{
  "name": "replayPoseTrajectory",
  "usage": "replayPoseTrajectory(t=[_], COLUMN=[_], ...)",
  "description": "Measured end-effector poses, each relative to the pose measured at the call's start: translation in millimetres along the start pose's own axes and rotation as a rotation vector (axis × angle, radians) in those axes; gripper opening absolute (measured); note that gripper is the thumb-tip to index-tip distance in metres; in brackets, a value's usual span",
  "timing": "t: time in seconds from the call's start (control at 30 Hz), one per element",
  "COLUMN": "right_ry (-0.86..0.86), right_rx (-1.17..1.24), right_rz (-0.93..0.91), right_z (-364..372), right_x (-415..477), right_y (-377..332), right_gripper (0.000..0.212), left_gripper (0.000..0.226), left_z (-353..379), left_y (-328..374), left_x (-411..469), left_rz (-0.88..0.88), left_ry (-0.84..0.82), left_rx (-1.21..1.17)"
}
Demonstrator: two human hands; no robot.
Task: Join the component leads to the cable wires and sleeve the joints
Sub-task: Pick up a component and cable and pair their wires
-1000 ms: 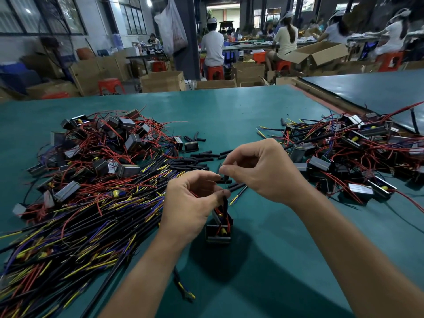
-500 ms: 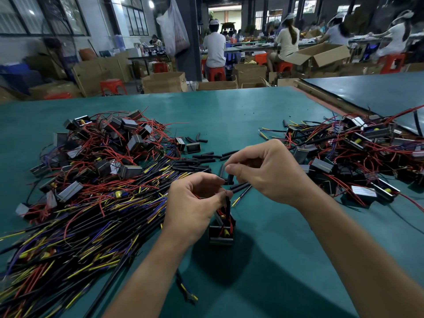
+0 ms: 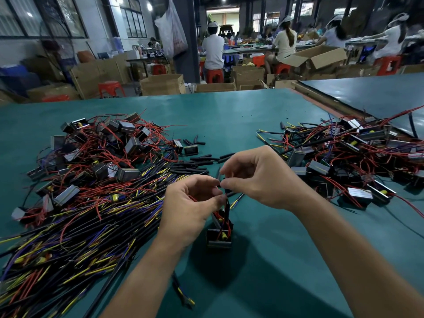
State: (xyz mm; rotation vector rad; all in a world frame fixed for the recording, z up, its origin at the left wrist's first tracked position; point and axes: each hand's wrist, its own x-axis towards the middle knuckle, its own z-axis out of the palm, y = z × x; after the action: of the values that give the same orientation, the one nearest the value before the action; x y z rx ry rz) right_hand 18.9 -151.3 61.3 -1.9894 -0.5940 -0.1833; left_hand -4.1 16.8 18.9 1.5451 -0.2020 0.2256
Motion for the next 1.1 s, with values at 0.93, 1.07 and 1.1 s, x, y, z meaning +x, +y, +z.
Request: replayPoseTrajectory(t=[0.93,1.07,1.1], right_ry=[-0.066,-0.03,-0.049], right_rx=[0.117,0.024,0.032], right_rz=[0.069,0.033,0.051], right_z=[0,-1,0], right_x=[5,4,4], right_y=[11,14,15], right_gripper=[0.024,0.026,0.024], left_gripper=[0.022,0.021,0.021], left_z=[0,1,1], left_y=[4,-1,-2], left_x=[-2,-3,-2], left_rz=[0.043,-0.031,-0.047], left_ry=[-0.034,-0.058,-0.062], left_rx=[0.221,0.316,0.314])
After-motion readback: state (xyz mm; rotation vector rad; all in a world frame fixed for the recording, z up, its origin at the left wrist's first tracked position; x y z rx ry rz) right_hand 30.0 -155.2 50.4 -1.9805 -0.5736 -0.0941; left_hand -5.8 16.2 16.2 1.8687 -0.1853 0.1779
